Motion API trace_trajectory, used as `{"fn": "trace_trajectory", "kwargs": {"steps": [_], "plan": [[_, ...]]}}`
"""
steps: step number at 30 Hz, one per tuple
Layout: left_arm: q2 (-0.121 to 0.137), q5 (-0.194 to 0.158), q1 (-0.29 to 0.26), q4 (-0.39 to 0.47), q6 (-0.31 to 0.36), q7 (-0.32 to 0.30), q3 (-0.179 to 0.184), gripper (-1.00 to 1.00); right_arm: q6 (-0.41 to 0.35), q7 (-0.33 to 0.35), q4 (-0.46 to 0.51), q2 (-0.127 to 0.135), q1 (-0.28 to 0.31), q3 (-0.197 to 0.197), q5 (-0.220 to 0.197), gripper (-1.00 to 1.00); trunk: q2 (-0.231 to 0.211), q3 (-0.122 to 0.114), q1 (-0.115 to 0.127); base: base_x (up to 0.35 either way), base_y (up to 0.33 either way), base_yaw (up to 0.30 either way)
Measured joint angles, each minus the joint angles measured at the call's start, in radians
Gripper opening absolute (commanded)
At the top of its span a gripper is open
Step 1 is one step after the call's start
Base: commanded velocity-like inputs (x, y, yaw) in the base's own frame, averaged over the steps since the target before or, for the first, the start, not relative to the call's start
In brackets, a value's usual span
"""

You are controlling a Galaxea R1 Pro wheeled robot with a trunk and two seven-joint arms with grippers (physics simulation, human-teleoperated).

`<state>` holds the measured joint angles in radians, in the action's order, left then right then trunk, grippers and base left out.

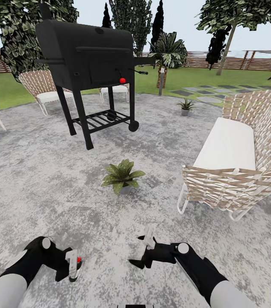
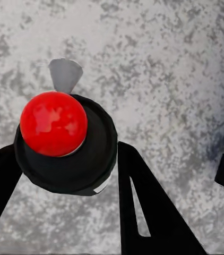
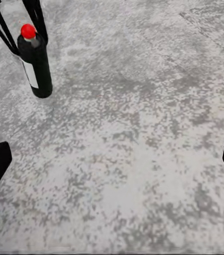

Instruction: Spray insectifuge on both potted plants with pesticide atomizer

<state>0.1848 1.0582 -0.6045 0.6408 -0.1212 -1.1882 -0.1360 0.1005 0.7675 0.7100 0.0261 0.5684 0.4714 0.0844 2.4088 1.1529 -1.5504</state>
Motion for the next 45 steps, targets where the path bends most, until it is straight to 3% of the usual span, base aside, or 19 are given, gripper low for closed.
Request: {"fn": "trace_trajectory", "kwargs": {"steps": [2,3,4,6,9,11,13,15,17,19,21,34,45], "plan": [[0.010,-0.010,0.005,-0.001,0.004,0.036,-0.051,-1.00,0.001,-0.022,-0.031,0.014,0.000,-0.001,0.000,1.00,0.000,0.000,0.000,0.000,0.000,0.000],[0.009,-0.019,0.007,-0.001,0.007,0.082,-0.121,-1.00,0.003,-0.059,-0.065,0.023,0.000,-0.001,-0.001,1.00,0.000,0.000,0.000,0.000,0.000,0.000],[0.005,-0.026,0.009,-0.005,0.009,0.136,-0.206,-1.00,0.004,-0.108,-0.110,0.033,0.000,-0.001,-0.003,1.00,0.000,0.000,0.000,0.000,0.000,0.000],[-0.002,-0.030,0.010,-0.030,0.022,0.217,-0.344,-1.00,0.007,-0.198,-0.206,0.046,-0.001,0.000,-0.005,1.00,0.000,0.000,0.000,0.000,0.000,0.000],[-0.008,-0.037,0.012,-0.114,0.027,0.418,-0.648,-1.00,0.015,-0.433,-0.428,0.048,-0.001,-0.006,-0.013,1.00,0.000,0.000,0.000,0.000,0.000,0.000],[-0.009,-0.055,0.025,-0.199,-0.028,0.564,-0.837,-1.00,0.060,-0.619,-0.531,0.045,-0.004,-0.055,-0.066,1.00,0.000,0.000,0.000,0.000,0.000,0.000],[-0.011,-0.066,0.061,-0.239,-0.115,0.675,-0.929,-1.00,0.144,-0.722,-0.595,0.046,-0.006,-0.086,-0.135,1.00,0.000,0.000,0.000,0.000,0.000,0.000],[-0.023,-0.079,0.102,-0.253,-0.171,0.770,-0.969,-1.00,0.245,-0.774,-0.649,0.050,-0.015,-0.102,-0.187,1.00,0.000,0.000,0.000,0.000,0.000,0.000],[-0.044,-0.111,0.146,-0.257,-0.198,0.876,-0.985,-1.00,0.361,-0.811,-0.671,0.052,-0.047,-0.105,-0.218,1.00,0.000,0.000,0.000,0.000,0.000,0.000],[-0.053,-0.141,0.188,-0.259,-0.209,0.947,-0.989,-1.00,0.452,-0.838,-0.678,0.050,-0.079,-0.106,-0.231,1.00,0.000,0.000,0.000,0.000,0.000,0.000],[-0.057,-0.154,0.208,-0.261,-0.213,0.973,-0.989,-1.00,0.492,-0.849,-0.680,0.047,-0.092,-0.106,-0.236,1.00,0.000,0.000,0.000,0.000,0.000,0.000],[-0.057,-0.159,0.218,-0.326,-0.216,0.985,-0.989,-1.00,0.508,-0.852,-0.684,0.045,-0.104,-0.105,-0.230,1.00,0.000,0.000,0.000,0.000,0.000,0.000],[-0.056,-0.161,0.218,-0.326,-0.216,0.985,-0.991,-1.00,0.506,-0.849,-0.684,0.041,-0.162,-0.105,-0.231,1.00,0.000,0.000,0.000,0.000,0.000,0.000]]}}
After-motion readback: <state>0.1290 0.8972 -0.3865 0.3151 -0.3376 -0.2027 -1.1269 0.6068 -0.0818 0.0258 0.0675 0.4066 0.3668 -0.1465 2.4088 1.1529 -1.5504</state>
